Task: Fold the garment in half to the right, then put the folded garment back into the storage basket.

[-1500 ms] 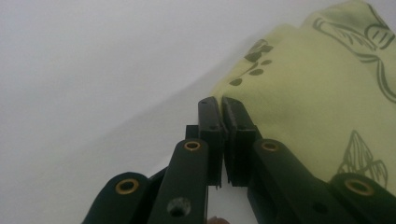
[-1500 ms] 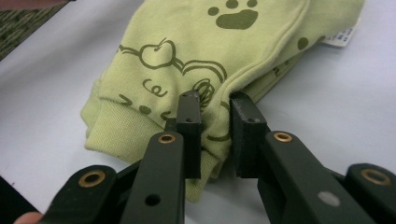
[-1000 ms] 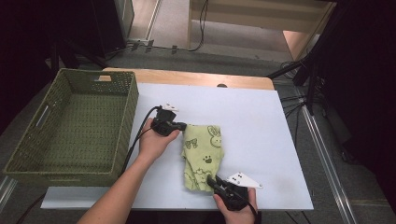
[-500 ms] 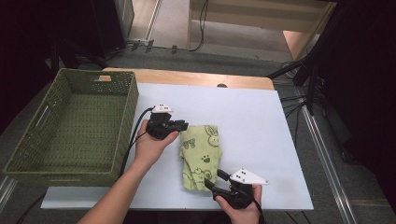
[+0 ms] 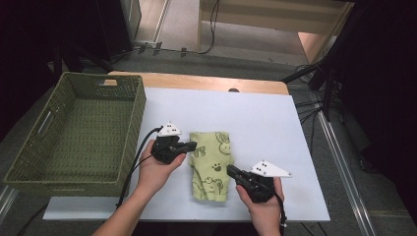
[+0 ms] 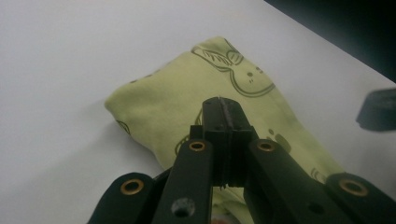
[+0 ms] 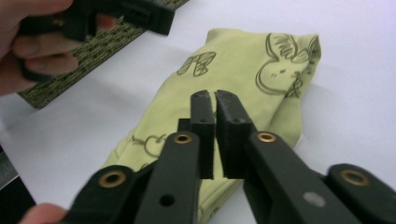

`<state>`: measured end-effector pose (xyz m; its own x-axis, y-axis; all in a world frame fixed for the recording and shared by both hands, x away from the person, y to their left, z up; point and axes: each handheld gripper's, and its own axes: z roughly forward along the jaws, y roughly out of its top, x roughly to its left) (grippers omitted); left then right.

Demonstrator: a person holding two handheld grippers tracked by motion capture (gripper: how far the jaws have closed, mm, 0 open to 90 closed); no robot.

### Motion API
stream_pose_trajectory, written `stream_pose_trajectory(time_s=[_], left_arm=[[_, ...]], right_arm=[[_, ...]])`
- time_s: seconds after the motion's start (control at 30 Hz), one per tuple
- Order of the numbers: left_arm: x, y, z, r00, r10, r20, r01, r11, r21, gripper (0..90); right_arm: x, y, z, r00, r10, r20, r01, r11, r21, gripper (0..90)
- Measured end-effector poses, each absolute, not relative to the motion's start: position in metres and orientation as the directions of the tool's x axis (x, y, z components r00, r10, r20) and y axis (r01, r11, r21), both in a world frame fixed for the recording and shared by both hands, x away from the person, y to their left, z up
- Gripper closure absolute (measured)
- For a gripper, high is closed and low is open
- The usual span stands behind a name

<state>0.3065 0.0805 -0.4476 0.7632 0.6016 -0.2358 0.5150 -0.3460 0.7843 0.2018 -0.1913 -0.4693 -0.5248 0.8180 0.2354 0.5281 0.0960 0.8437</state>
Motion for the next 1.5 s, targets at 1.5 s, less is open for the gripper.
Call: stream_pose_trajectory(time_s=[1.5], left_arm=[[0.241,0.055,-0.479,0.861,0.468,-0.199,0.427,-0.455,0.781,89.5]], right_arm=[[0.299,-0.183,-0.468,-0.538,0.823,0.182,0.540,0.170,0.825,88.4]])
